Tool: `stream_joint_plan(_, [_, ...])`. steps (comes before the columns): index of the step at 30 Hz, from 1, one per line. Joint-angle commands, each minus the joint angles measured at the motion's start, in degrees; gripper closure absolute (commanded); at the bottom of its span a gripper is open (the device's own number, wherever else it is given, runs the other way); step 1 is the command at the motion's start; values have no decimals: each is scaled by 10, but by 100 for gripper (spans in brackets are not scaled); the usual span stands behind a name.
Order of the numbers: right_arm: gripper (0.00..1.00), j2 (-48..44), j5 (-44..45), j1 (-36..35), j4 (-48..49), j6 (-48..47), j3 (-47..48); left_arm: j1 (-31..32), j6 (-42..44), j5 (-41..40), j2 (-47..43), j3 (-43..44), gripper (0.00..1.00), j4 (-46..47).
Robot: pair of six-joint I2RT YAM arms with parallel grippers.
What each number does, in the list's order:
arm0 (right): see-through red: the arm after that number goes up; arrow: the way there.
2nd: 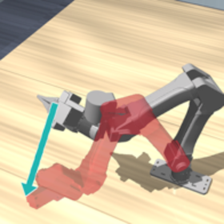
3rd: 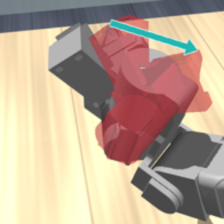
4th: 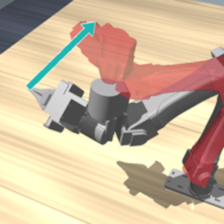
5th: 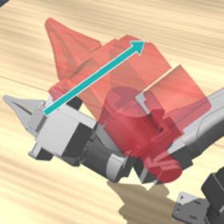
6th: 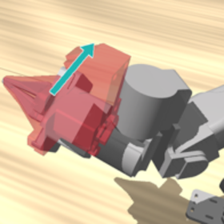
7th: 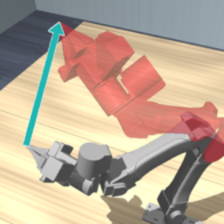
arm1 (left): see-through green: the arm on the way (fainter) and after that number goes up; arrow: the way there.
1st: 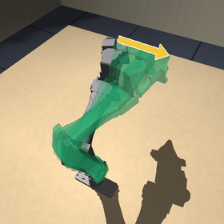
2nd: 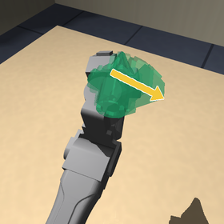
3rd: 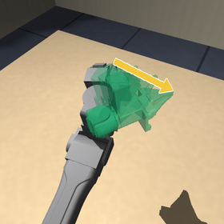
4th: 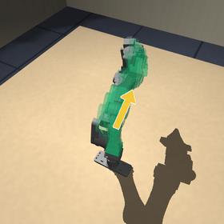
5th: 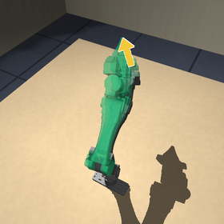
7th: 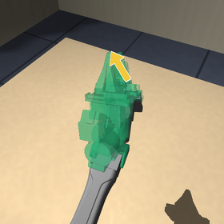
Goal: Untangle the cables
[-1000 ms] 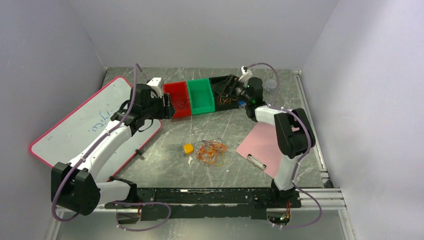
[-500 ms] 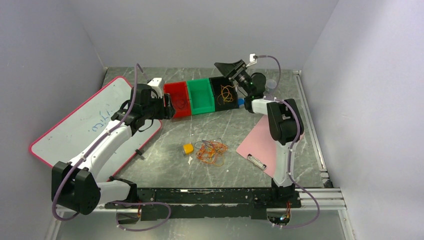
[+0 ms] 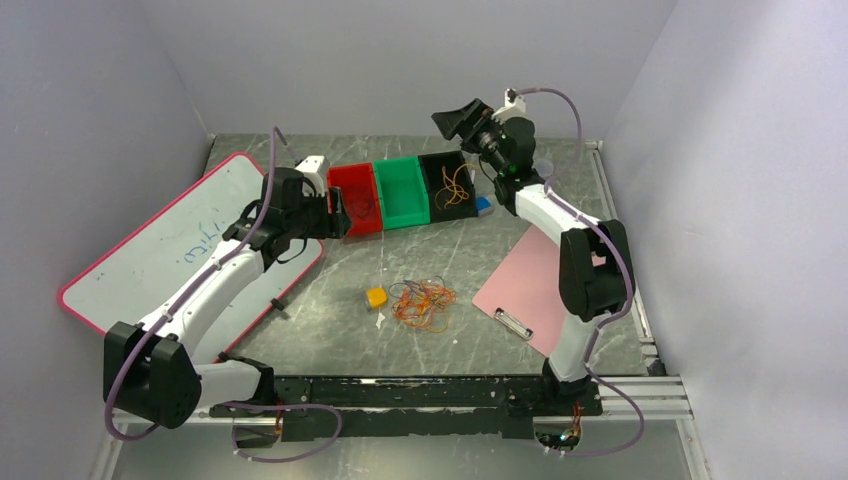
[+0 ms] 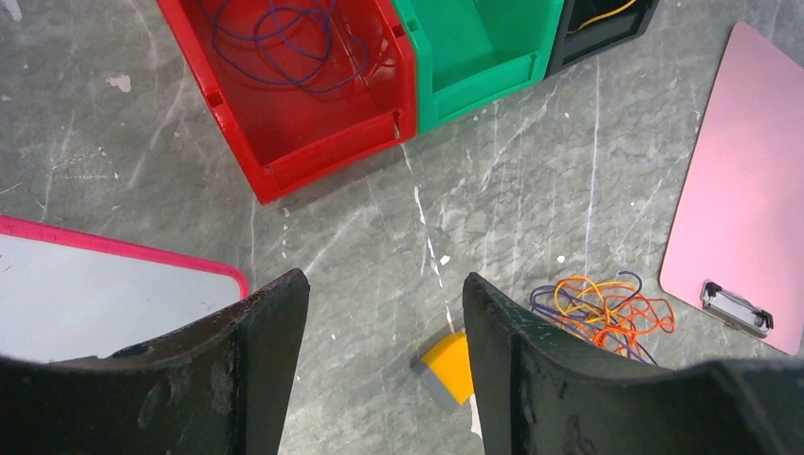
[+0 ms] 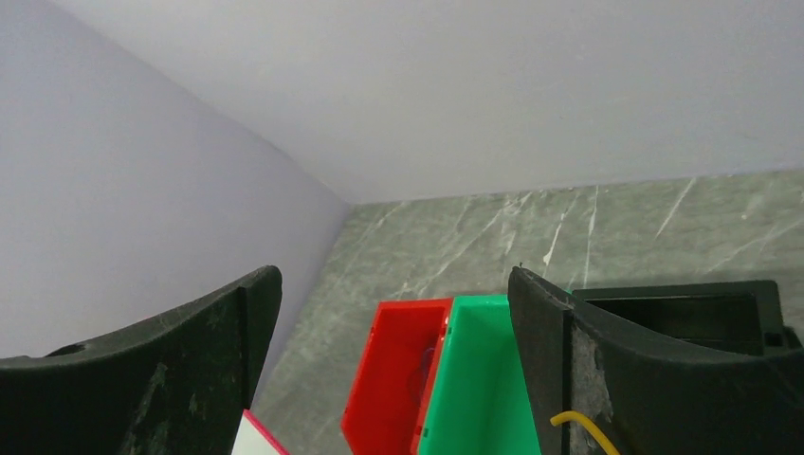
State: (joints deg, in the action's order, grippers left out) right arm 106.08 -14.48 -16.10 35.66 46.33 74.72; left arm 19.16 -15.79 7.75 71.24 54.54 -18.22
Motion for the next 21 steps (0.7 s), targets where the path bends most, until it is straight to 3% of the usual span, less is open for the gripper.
stream_joint_plan(1, [7, -4, -51, -4, -86, -101, 39, -7, 8, 11, -1, 5, 34, 16])
stream_joint_plan(4, [8, 11, -199, -4, -29, -89, 52, -7, 8, 10, -2, 5, 34, 16])
stream_joint_plan(6, [9, 25, -267, -3, 41, -25, 49, -7, 9, 11, -3, 5, 34, 16])
stream_joint_plan(9, [11, 53, -346, -5, 133, 55, 56, -7, 8, 9, -4, 4, 34, 15])
stream_joint_plan(12, [14, 69, -389, -5, 139, 79, 54, -7, 8, 7, -7, 3, 34, 15])
stream_joint_plan(21, [13, 28, -232, -25, -248, -133, 41, -7, 8, 11, -9, 3, 33, 17])
